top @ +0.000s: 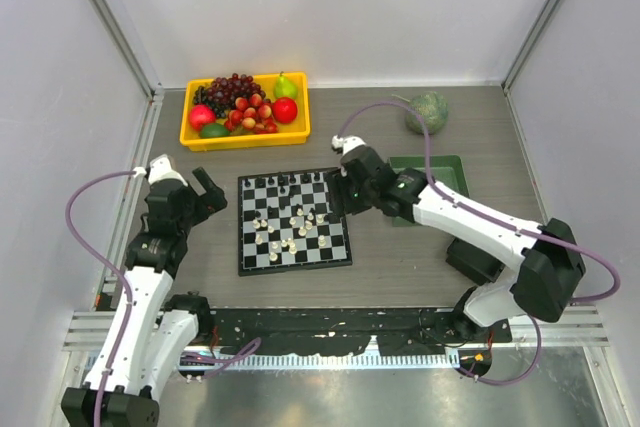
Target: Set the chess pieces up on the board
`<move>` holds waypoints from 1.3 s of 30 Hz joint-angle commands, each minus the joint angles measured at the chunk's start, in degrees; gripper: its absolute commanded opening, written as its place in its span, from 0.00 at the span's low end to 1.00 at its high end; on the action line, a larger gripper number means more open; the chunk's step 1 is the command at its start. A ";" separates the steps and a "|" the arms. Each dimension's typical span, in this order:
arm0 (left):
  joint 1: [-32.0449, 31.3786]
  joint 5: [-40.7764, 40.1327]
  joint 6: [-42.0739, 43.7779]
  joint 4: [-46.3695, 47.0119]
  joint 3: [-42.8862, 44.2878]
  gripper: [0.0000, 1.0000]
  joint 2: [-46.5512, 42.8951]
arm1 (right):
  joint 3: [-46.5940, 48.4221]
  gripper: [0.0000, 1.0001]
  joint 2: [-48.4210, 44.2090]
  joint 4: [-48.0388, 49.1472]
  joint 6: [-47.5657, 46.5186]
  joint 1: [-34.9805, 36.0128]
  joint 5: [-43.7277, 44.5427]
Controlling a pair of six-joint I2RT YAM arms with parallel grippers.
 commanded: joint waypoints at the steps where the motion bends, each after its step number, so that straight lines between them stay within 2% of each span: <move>1: 0.27 0.60 4.45 0.26 2.64 0.99 2.45 | -0.12 0.61 3.12 2.44 2.84 5.48 3.35; 7: 0.27 -0.81 5.94 1.67 2.64 0.99 3.42 | -0.91 0.61 6.02 4.99 6.79 10.93 5.47; 12: 0.18 -1.34 6.74 1.23 3.87 0.99 3.78 | -1.97 0.60 6.99 6.66 7.86 12.34 6.17; 18: 0.27 -3.09 7.79 0.88 3.26 0.99 3.07 | 0.14 0.56 8.83 6.84 5.66 12.34 6.18; 21: 0.27 -3.97 8.32 0.35 3.17 0.99 2.63 | 1.71 0.50 10.58 6.93 4.78 12.34 6.00; 27: 0.36 -4.67 9.02 0.00 3.17 0.99 2.28 | 5.14 0.46 14.02 6.84 3.64 12.34 5.21; 35: 0.27 -5.82 9.81 -0.62 2.82 0.99 1.75 | 7.87 0.44 16.13 5.44 1.97 12.25 9.69; 39: 0.36 -5.91 10.08 -0.53 2.64 0.99 1.66 | 8.93 0.38 17.62 4.47 1.35 11.55 10.57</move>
